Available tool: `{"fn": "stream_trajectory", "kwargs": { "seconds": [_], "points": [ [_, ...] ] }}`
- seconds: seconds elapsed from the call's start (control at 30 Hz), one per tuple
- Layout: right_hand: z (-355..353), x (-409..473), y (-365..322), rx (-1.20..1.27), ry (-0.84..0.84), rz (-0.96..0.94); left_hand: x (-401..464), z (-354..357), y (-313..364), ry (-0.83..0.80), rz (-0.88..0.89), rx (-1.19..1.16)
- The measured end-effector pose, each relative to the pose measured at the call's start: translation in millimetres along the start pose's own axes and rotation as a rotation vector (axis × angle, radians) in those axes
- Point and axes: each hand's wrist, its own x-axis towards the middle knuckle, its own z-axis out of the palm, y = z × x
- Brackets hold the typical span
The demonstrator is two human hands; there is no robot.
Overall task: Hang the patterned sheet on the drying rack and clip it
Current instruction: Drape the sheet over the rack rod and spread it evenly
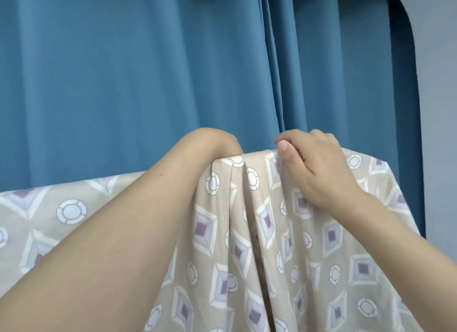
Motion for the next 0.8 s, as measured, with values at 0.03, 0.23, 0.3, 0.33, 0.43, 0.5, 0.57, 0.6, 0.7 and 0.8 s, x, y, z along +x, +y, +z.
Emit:
{"fn": "stream_trajectory", "kwargs": {
  "seconds": [0.03, 0.23, 0.3, 0.33, 0.43, 0.5, 0.57, 0.6, 0.7, 0.8],
  "points": [
    [3.8, -5.8, -1.8, -0.016, 0.05, -0.017, -0.6, -0.4, 0.4, -0.007, -0.002, -0.001],
    [19.6, 3.1, -13.7, -0.155, 0.233, 0.158, -4.1, 0.3, 4.5, 0.058, 0.012, -0.003],
    [24.5, 5.2, -17.8, -0.173, 0.268, 0.207, -7.8, 0.3, 1.0, 0.166, 0.037, -0.102],
    [26.7, 5.7, -18.8, -0.179, 0.276, 0.218, -14.1, -0.5, -2.6, 0.252, 0.035, -0.162],
    [26.0, 5.8, -18.3, -0.181, 0.259, 0.232, -57.0, 2.9, -20.7, 0.542, 0.013, -0.083],
    [19.9, 6.7, -17.0, -0.186, 0.198, 0.231, -93.7, 14.5, -36.9, 0.616, 0.04, -0.059],
    [10.9, 7.8, -15.8, -0.176, 0.104, 0.209, -123.8, 36.6, -51.6, 0.608, 0.073, -0.111],
    [6.5, 8.6, -16.3, -0.179, 0.05, 0.2, -130.6, 52.1, -57.6, 0.65, 0.097, -0.119],
    [0.3, 11.8, -26.0, -0.212, -0.068, 0.211, -130.0, 81.7, -71.2, 0.894, 0.125, -0.013],
    [8.2, 15.6, -50.9, -0.23, 0.013, 0.096, -122.7, 84.4, -76.8, 0.951, 0.07, -0.017]
  ]
}}
